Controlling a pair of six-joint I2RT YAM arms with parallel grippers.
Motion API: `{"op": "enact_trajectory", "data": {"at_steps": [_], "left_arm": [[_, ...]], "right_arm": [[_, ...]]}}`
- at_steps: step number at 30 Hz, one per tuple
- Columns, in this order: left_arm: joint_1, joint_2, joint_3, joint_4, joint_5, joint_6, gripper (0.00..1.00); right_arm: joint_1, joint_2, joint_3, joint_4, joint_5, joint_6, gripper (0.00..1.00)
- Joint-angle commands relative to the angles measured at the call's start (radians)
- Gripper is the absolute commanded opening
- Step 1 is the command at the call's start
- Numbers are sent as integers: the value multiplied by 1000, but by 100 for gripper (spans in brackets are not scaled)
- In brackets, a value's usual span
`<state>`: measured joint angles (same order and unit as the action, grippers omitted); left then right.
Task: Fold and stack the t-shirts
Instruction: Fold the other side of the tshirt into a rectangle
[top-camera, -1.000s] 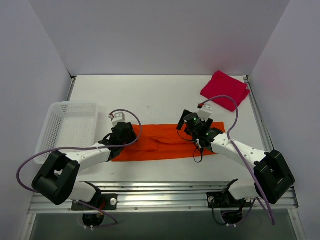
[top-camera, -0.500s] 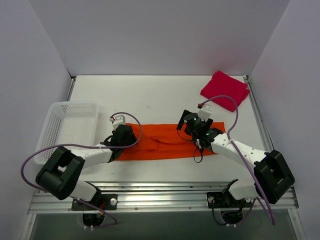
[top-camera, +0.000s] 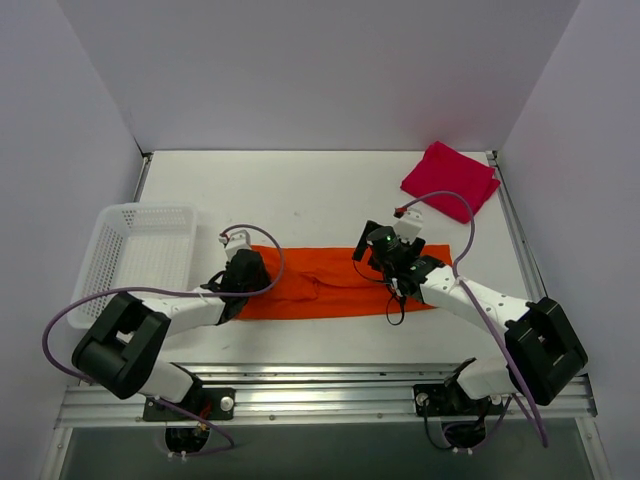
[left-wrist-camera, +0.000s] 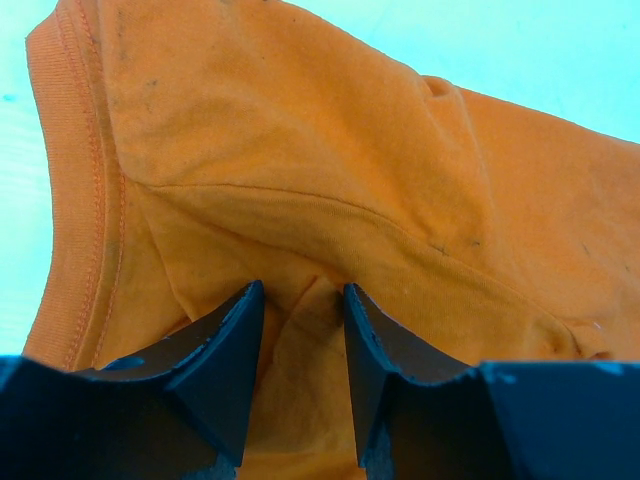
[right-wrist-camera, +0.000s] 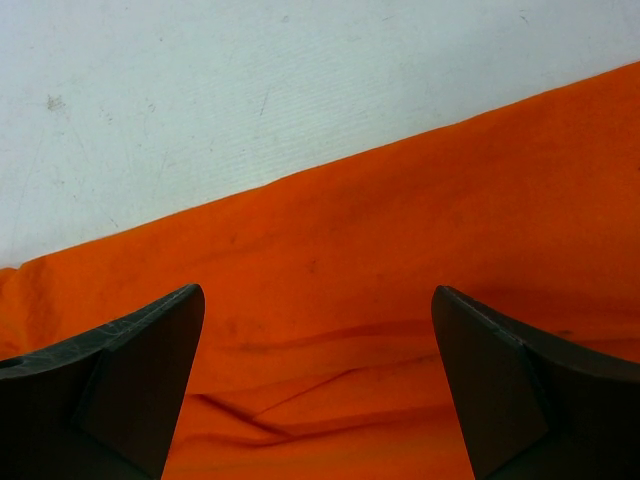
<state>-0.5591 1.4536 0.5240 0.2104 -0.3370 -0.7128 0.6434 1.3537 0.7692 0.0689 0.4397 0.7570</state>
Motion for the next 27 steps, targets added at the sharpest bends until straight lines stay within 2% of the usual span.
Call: {"op": "enact_trajectory", "data": {"at_steps": [1,12,23,27], "left_arm": [[5,-41,18,-34,-14,1,46],[-4,-121,14,-97,-46,3,45],[-4,-22,28,-29,-10,9,41],[-5,-9,34,-26,0,9,35]], "right_arm": [[9,5,31,8,27,-4,92],[9,2,31,5,31,-2,92],[10,-1,28,8,30,-2,92],[9,2,31,6,28,-2,92]]}}
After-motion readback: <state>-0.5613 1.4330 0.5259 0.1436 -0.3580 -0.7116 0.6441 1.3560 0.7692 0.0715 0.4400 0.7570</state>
